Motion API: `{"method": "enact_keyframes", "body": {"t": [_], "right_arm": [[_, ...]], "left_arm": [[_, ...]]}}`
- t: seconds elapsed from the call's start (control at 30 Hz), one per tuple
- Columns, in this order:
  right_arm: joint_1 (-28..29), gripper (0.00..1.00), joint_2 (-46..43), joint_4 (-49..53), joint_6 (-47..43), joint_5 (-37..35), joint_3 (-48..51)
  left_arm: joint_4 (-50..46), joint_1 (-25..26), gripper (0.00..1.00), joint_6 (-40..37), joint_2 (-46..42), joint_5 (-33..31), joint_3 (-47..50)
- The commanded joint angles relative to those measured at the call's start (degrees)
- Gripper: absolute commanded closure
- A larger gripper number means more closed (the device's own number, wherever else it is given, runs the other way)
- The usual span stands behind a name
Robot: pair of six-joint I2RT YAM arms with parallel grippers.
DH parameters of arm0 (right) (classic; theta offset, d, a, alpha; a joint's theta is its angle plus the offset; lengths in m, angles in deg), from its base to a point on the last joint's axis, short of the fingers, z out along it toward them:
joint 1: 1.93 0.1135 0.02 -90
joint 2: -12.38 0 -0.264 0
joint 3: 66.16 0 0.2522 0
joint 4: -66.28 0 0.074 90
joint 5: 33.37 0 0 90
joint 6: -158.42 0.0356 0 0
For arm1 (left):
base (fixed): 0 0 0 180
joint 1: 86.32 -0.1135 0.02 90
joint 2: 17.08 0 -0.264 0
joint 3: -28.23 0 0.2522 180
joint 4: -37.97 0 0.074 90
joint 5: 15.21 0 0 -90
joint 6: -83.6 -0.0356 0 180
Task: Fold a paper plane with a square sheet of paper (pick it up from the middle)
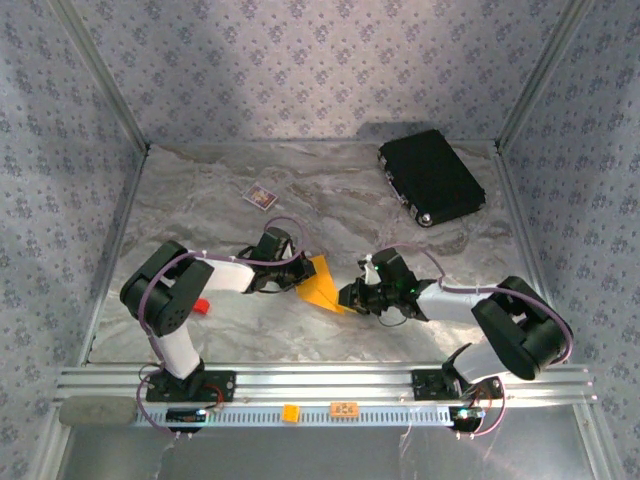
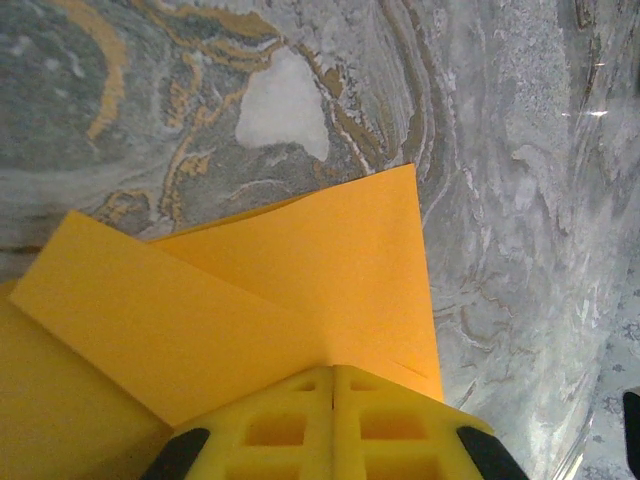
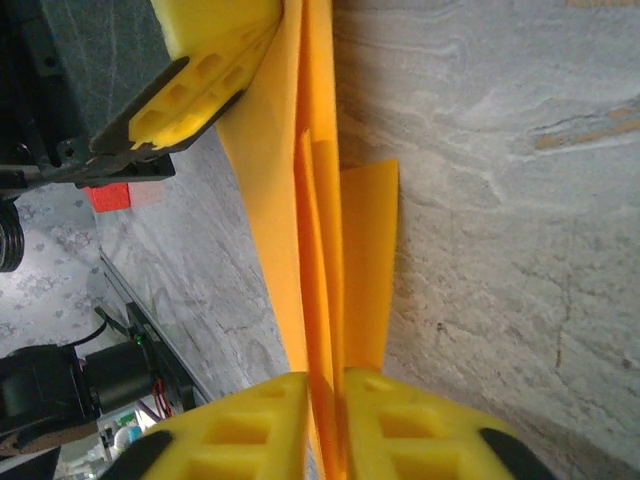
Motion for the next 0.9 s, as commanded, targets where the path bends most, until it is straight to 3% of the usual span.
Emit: {"method": "enact_keyframes", "body": {"t": [0.0, 0.2, 0.73, 0.87], "right_arm": [[-0.5, 0.89, 0.5, -0.9, 0.0, 1.3, 1.2], [-0.8, 0.97, 0.1, -2.3, -0.4, 2.1, 2.2], [-0.7, 0.98, -1.3, -1.0, -1.4, 1.3, 2.2], [-0.7, 0.98, -4.0, 4.0, -3.8, -0.8, 1.3]], "left_arm": [[-3.1, -0.5, 0.94, 0.3, -1.4, -1.7, 1.5], [-2.8, -0.5, 0.89, -0.4, -3.6, -1.2, 1.3], [-7.0, -0.5, 0.61, -3.9, -11.8, -2.7, 1.6], [-8.7, -0.2, 0.57, -4.9, -15.3, -4.7, 2.1]]}}
